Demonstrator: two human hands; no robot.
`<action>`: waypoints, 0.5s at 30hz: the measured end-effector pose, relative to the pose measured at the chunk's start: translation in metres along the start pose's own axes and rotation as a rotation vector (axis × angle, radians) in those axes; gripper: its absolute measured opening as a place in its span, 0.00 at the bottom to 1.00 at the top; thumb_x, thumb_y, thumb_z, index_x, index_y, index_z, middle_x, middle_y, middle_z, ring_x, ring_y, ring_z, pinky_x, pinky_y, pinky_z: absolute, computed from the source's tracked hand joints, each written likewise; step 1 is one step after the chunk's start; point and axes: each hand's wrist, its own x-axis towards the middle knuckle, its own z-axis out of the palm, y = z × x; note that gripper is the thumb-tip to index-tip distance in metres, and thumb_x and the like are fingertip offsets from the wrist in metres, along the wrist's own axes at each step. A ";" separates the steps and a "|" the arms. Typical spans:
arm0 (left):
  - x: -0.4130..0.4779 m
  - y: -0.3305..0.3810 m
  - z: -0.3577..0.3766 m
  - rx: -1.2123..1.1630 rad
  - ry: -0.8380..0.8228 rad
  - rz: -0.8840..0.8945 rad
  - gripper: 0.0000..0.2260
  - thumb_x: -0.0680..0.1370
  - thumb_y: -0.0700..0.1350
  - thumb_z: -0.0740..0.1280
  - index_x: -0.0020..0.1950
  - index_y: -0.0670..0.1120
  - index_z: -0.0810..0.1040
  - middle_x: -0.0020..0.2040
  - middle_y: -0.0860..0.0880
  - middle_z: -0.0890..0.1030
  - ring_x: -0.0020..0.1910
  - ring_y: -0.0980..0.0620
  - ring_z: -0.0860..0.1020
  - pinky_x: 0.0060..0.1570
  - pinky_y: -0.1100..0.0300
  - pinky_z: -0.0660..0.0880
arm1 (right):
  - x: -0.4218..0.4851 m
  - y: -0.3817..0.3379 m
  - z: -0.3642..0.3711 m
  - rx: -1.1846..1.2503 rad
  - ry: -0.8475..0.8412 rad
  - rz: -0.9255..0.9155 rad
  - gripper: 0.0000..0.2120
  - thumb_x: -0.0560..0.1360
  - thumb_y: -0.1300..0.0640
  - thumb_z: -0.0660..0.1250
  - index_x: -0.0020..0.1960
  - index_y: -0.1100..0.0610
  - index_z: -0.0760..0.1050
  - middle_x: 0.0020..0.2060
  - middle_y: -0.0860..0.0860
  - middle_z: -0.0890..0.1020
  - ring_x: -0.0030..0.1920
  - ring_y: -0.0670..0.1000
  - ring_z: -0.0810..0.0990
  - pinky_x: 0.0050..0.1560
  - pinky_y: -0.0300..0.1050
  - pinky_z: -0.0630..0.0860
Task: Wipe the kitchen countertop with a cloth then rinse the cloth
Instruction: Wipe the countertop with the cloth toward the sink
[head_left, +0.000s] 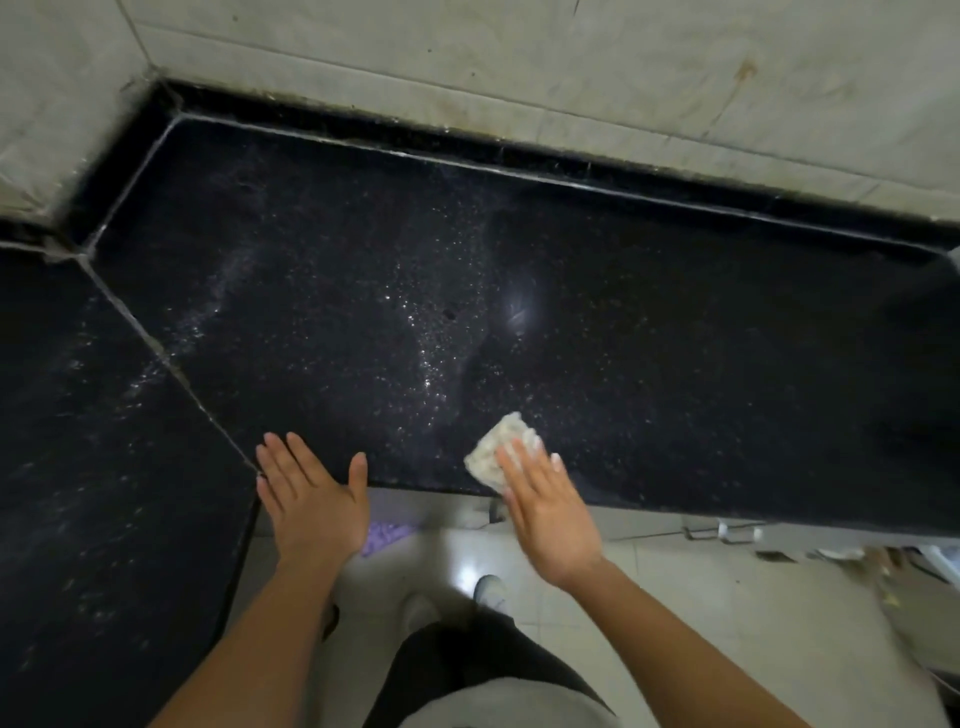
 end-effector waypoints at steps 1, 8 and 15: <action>0.000 0.000 0.000 -0.001 -0.011 0.001 0.38 0.77 0.64 0.41 0.74 0.39 0.31 0.75 0.41 0.32 0.74 0.46 0.31 0.71 0.52 0.32 | -0.013 0.020 -0.003 0.041 0.033 0.102 0.26 0.81 0.47 0.40 0.77 0.51 0.47 0.76 0.49 0.48 0.76 0.53 0.45 0.73 0.47 0.38; -0.001 -0.002 -0.003 -0.010 -0.038 0.023 0.38 0.77 0.64 0.42 0.74 0.39 0.31 0.75 0.40 0.32 0.74 0.45 0.32 0.72 0.51 0.33 | -0.041 0.076 -0.019 0.239 0.155 0.908 0.25 0.82 0.58 0.49 0.77 0.59 0.47 0.77 0.59 0.50 0.76 0.61 0.46 0.74 0.54 0.45; -0.002 0.001 -0.008 -0.018 -0.066 0.009 0.38 0.78 0.64 0.42 0.73 0.39 0.31 0.74 0.40 0.31 0.74 0.45 0.31 0.71 0.51 0.32 | 0.011 -0.031 -0.010 0.181 0.085 0.454 0.26 0.81 0.52 0.38 0.77 0.57 0.37 0.76 0.57 0.39 0.75 0.59 0.36 0.74 0.51 0.37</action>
